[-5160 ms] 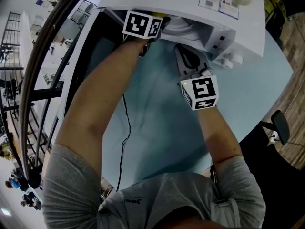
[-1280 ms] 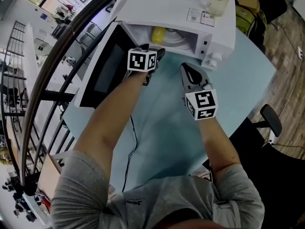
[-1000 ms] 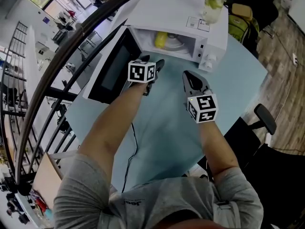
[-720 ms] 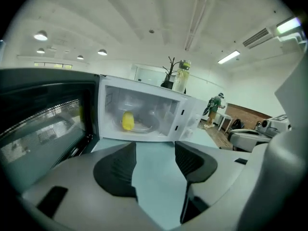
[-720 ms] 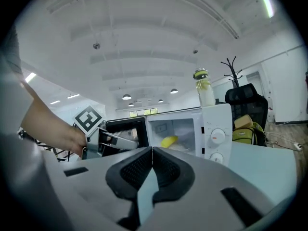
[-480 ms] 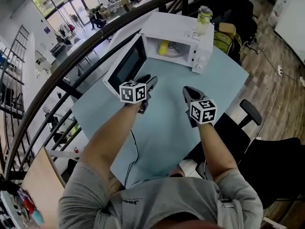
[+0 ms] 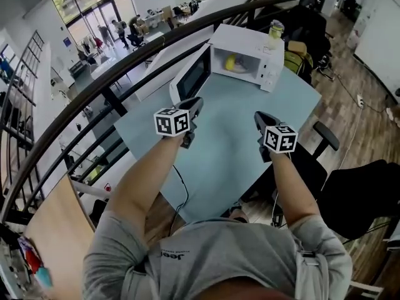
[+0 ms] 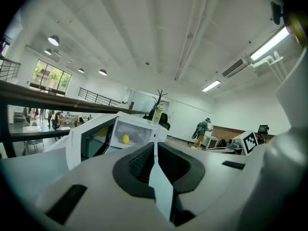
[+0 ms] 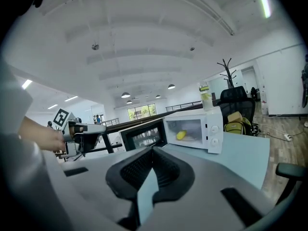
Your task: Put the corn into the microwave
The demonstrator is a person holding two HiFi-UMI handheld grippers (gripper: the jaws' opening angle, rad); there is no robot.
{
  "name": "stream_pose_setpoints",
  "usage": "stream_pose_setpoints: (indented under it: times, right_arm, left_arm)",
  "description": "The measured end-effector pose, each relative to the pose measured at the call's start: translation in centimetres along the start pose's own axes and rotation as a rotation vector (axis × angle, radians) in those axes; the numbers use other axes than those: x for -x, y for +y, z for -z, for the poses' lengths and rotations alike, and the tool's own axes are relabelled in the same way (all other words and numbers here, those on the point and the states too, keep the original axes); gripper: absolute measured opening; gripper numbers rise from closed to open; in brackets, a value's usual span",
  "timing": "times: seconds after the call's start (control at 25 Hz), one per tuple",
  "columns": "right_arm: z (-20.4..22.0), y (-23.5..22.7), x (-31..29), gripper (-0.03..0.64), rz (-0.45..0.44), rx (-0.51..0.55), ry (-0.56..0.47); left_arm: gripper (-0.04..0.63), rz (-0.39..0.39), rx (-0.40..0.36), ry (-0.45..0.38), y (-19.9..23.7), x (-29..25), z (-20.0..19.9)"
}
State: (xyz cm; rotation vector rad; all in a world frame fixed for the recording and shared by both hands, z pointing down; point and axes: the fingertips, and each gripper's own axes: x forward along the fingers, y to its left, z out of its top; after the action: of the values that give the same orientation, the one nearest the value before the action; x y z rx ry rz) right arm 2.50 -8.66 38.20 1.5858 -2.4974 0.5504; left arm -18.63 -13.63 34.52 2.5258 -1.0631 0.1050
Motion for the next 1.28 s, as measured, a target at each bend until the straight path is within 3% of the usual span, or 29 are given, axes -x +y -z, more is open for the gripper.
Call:
stream_pose_setpoints:
  times: [0.36, 0.72, 0.96, 1.28]
  right_arm:
    - [-3.4, 5.9, 5.0, 0.018, 0.015, 0.012, -0.035]
    - [-5.3, 8.6, 10.2, 0.017, 0.021, 0.022, -0.043]
    - [-6.1, 9.3, 12.8, 0.018, 0.014, 0.023, -0.053]
    - [-6.4, 10.4, 15.9, 0.018, -0.032, 0.040, -0.081]
  left_arm:
    - [0.018, 0.042, -0.031, -0.026, -2.6, 8.9, -1.8]
    - [0.018, 0.045, -0.067, -0.029, -5.3, 15.0, -2.9]
    - [0.018, 0.056, -0.122, -0.042, -8.5, 18.0, -3.8]
    - [0.018, 0.066, -0.183, -0.023, -11.9, 19.8, -1.8]
